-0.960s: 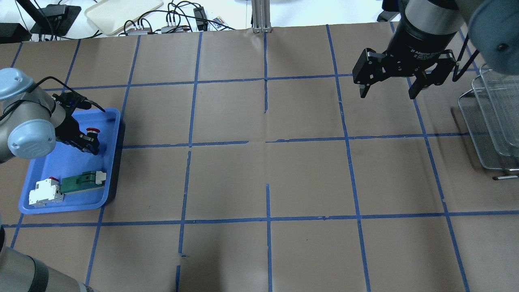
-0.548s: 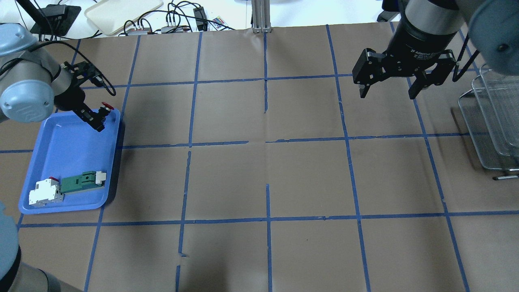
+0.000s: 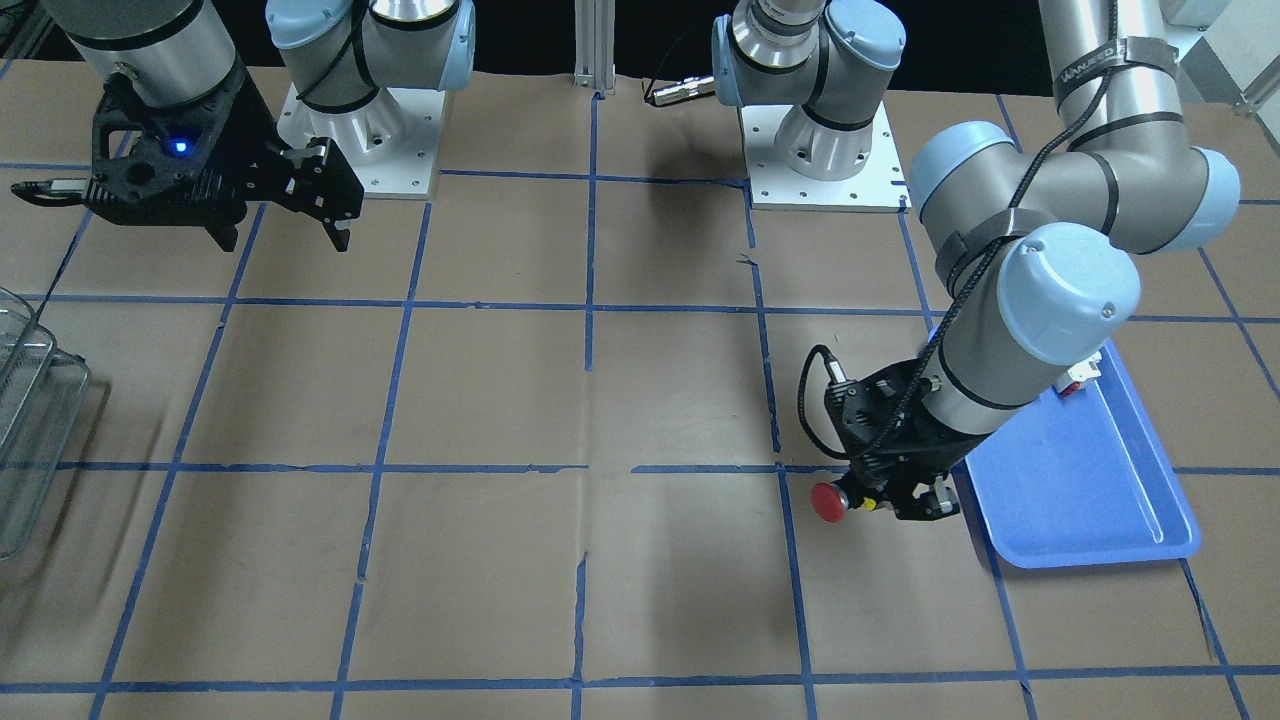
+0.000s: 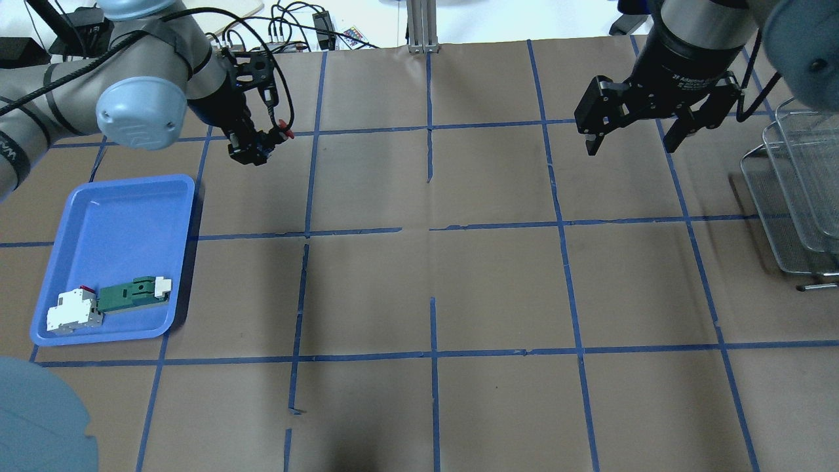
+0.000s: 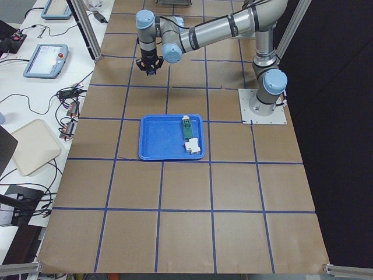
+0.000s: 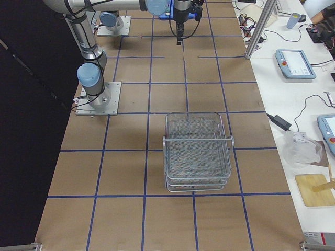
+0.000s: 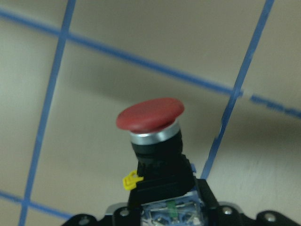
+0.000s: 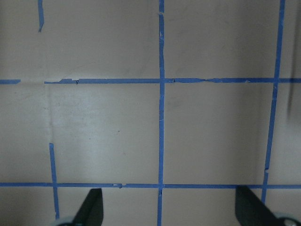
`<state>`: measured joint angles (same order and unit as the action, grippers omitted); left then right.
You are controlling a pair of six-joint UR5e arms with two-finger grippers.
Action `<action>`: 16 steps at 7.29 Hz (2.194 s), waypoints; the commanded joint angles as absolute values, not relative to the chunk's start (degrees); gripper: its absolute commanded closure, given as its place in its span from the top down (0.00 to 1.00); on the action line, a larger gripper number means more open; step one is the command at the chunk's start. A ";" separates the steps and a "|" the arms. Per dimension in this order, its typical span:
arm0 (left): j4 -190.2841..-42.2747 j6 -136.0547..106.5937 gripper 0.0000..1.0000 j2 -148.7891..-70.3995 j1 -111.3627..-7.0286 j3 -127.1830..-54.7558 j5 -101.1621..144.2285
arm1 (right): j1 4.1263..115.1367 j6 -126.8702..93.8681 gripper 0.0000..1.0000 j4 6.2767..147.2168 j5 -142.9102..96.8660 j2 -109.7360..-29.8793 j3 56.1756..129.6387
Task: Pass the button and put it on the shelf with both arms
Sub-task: 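Lift the red button and carry it toward the right gripper, then hold the button still while the right gripper lowers around its red cap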
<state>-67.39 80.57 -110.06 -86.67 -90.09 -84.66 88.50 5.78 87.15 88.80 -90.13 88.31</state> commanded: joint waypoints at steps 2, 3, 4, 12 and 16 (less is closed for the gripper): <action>-66.27 89.63 0.00 -111.35 -94.38 -89.12 -69.54 | 81.33 27.68 1.00 85.45 88.16 -90.00 88.59; -64.70 91.39 0.00 -111.97 -94.74 -89.30 -62.47 | 78.69 36.56 1.00 85.43 85.72 -89.91 88.77; -63.99 96.37 0.00 -112.32 -97.36 -89.12 -61.45 | 75.44 42.83 1.00 84.82 81.34 -88.69 88.86; -55.73 97.48 0.00 -111.28 -112.76 -85.96 -55.86 | 75.76 105.09 1.00 86.75 61.17 -88.41 93.06; -55.46 94.85 0.00 -109.95 -112.33 -85.96 -54.49 | 75.68 104.59 1.00 93.32 60.91 -97.44 98.96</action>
<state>-55.77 96.53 -109.94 -112.52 -85.99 -54.81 75.81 104.15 90.94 61.12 -94.10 98.11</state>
